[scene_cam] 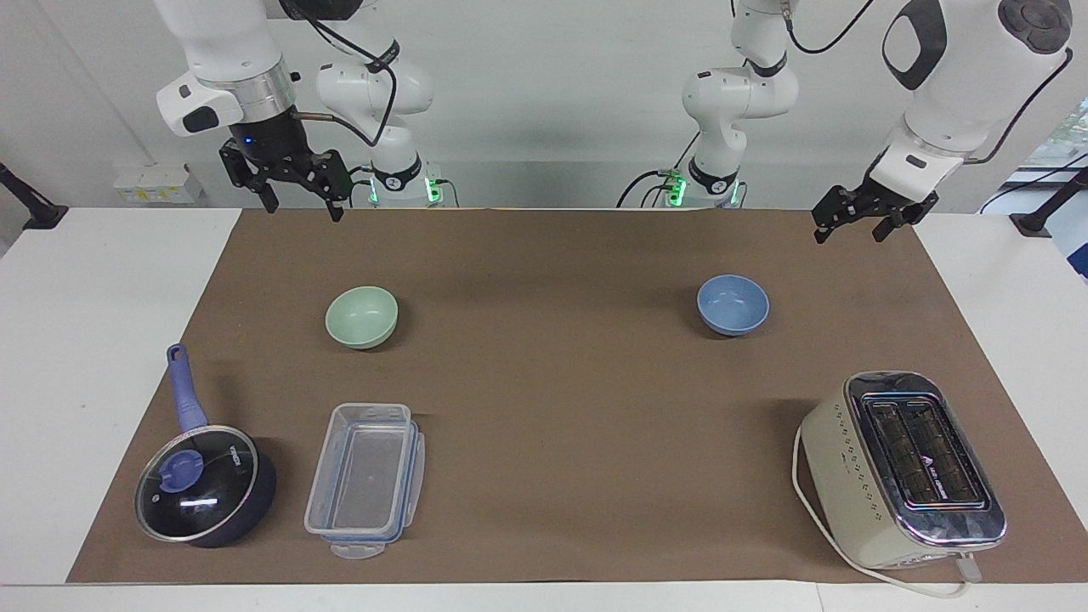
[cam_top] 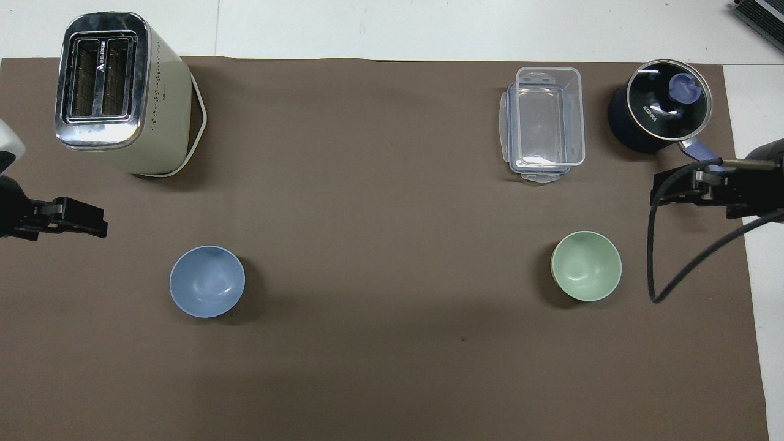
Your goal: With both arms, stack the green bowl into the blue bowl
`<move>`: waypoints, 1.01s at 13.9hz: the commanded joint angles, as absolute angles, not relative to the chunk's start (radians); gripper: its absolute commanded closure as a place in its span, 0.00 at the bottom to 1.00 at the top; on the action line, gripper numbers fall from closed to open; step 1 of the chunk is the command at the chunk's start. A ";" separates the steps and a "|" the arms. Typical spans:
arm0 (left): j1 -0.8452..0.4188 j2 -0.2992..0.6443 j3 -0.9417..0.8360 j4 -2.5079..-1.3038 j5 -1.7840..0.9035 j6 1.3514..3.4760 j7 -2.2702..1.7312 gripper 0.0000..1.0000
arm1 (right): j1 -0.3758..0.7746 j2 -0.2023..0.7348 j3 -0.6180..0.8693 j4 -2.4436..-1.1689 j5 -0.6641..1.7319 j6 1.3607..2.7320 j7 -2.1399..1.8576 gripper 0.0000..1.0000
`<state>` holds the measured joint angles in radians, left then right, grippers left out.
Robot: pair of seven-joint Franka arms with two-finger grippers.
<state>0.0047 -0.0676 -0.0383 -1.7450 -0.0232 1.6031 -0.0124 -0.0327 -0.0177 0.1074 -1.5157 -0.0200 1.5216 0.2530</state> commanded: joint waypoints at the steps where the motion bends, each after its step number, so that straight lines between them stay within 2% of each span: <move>1: 0.000 -0.121 -0.031 -1.871 -0.040 1.698 -0.002 0.00 | -0.044 -0.009 0.106 -1.494 0.002 1.502 0.227 0.00; 5: 0.003 -0.158 -0.031 -2.046 -0.041 1.850 0.035 0.00 | -0.055 -0.012 0.107 -1.497 0.000 1.502 0.225 0.00; 14: -0.040 -0.149 -0.032 -2.394 -0.046 2.253 0.038 0.00 | -0.055 -0.012 0.107 -1.497 0.000 1.500 0.225 0.00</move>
